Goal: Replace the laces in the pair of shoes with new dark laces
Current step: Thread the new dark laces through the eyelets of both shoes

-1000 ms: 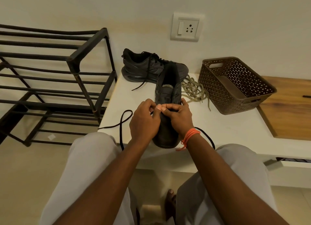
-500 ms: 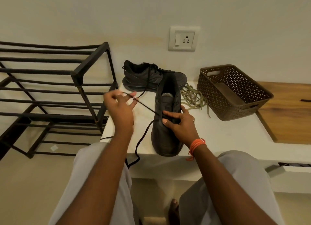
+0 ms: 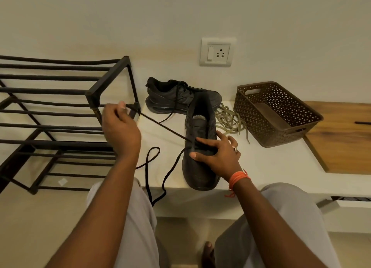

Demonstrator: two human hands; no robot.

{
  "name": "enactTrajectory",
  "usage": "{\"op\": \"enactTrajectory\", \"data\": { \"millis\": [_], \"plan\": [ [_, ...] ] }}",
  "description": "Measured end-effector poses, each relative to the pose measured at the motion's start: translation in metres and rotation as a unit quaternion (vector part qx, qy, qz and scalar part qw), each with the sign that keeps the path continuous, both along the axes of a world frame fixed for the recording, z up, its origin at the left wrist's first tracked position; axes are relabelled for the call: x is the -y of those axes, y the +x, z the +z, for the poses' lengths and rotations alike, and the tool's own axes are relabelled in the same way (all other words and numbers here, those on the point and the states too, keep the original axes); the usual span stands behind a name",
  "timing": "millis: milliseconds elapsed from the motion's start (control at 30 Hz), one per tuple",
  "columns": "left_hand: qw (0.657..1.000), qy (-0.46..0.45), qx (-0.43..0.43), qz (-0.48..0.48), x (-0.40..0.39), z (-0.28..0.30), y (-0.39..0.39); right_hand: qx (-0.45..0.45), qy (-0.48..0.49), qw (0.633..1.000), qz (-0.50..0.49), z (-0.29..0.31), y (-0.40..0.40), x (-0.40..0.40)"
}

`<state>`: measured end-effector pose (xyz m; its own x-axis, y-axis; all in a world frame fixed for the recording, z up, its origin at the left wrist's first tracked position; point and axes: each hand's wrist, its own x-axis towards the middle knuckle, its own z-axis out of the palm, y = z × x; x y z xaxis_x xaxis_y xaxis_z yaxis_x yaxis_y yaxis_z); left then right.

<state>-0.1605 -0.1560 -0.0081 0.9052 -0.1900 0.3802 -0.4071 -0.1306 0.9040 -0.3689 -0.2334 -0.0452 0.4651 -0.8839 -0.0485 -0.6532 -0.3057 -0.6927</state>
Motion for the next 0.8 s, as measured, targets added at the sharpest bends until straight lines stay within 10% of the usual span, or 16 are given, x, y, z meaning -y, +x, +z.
{"op": "enactTrajectory", "data": {
  "millis": [133, 367, 467, 533, 633, 800],
  "plan": [
    [0.931, 0.321, 0.163, -0.066, 0.002, -0.016, -0.011, -0.009, 0.003, 1.0, 0.002, -0.001, 0.0, 0.003],
    [0.812, 0.404, 0.222, -0.358, 0.018, -0.028, -0.047, -0.039, -0.035, 0.999, 0.0, -0.005, -0.002, 0.004],
    [0.899, 0.282, 0.215, -0.258, 0.015, -0.024, -0.037, -0.058, -0.049, 0.997, -0.001, -0.004, -0.004, 0.006],
    [0.986, 0.114, 0.064, -0.108, 0.008, -0.015, -0.018, -0.064, -0.047, 0.997, -0.003, -0.002, -0.005, 0.006],
    [0.995, 0.056, -0.07, -0.039, -0.002, -0.014, 0.003, -0.063, -0.046, 0.997, -0.004, -0.002, -0.005, 0.007],
    [0.96, 0.225, 0.071, -0.149, -0.004, -0.02, -0.021, -0.04, -0.038, 0.998, -0.008, -0.004, -0.005, 0.006]
  ]
}}
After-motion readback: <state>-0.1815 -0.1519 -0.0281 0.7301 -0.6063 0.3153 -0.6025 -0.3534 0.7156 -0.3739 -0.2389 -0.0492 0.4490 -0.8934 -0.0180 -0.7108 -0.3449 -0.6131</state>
